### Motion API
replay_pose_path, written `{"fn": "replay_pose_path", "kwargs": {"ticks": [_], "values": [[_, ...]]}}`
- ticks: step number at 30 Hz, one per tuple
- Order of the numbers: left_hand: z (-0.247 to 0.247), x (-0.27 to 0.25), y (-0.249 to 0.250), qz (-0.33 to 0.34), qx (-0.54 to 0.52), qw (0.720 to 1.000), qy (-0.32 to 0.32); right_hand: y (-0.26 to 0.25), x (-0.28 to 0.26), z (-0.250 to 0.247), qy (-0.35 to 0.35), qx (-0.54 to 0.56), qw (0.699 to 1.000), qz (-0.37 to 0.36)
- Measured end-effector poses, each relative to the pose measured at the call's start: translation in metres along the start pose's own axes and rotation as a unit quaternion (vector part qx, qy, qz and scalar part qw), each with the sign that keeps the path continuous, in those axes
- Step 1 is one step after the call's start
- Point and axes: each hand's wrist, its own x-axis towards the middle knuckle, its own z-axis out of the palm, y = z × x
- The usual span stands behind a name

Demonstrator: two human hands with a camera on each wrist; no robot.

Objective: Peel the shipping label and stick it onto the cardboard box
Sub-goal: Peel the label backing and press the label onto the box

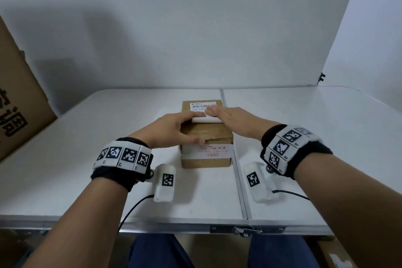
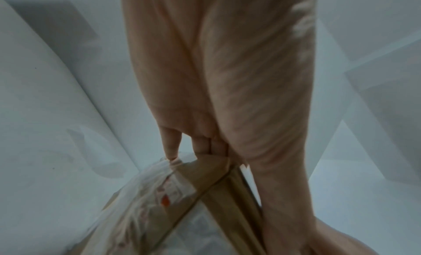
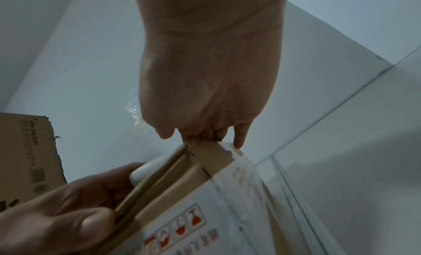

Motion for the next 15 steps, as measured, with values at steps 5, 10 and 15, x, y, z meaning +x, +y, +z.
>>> {"fn": "replay_pose_path", "kwargs": {"ticks": [5, 10, 15], "values": [[0.003, 0.009, -0.005, -0.002, 0.0, 1.0, 0.016, 0.001, -0.008, 0.001, 0.015, -0.019, 1.0, -0.003], [0.004, 0.011, -0.007, 0.003, 0.002, 1.0, 0.022, -0.004, -0.017, 0.004, 0.016, -0.044, 0.999, -0.015], [0.008, 0.017, -0.006, 0.016, 0.018, 0.998, 0.051, -0.008, -0.023, 0.012, -0.004, -0.131, 0.989, -0.064]]}}
